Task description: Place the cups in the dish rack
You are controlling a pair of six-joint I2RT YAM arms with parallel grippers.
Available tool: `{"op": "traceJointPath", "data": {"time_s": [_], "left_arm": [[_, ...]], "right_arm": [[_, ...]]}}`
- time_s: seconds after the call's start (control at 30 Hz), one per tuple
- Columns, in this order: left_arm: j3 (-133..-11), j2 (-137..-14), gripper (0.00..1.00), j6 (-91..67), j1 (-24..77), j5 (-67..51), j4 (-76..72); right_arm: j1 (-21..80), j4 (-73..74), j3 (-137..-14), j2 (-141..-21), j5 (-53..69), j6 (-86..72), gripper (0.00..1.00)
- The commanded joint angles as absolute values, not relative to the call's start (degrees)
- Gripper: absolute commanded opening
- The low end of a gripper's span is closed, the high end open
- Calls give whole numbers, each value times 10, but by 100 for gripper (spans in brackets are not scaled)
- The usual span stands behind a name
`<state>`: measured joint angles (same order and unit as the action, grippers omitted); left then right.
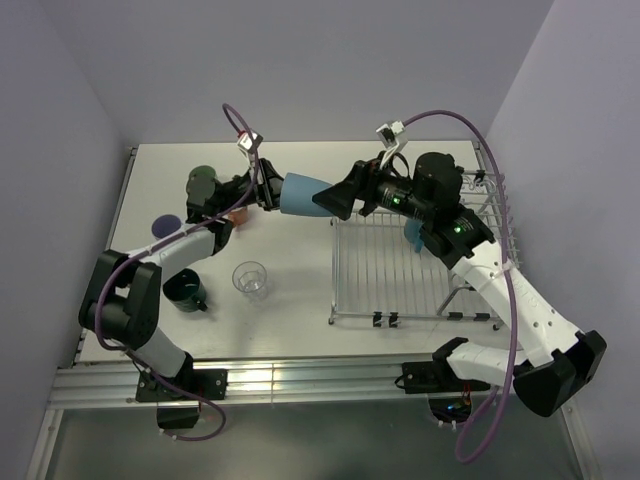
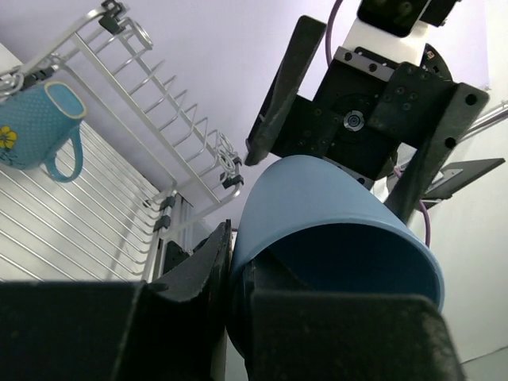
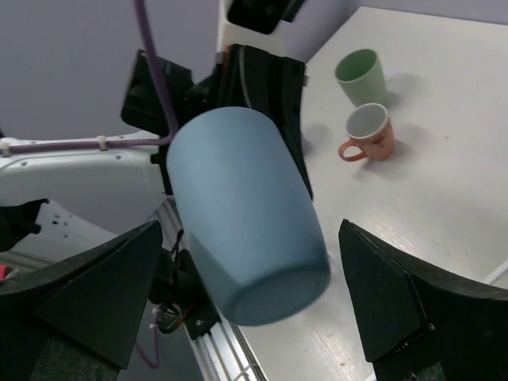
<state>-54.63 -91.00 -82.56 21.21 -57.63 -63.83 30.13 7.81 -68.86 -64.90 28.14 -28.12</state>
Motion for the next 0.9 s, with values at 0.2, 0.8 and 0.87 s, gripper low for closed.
{"op": "traceJointPath", "data": {"time_s": [0.2,0.8,0.87], "left_arm": [[-580,-928,0,-875,224,-571,-743],[-582,-963,15,-931,237,-559,-817],[-577,-958,32,-921,236,-558,-807]], "right_arm": [[306,-30,-666,-664,376,-335,99],[307,-30,-657,-658,332,-357,0],[307,-4,-664,-650,309,-345,0]]}}
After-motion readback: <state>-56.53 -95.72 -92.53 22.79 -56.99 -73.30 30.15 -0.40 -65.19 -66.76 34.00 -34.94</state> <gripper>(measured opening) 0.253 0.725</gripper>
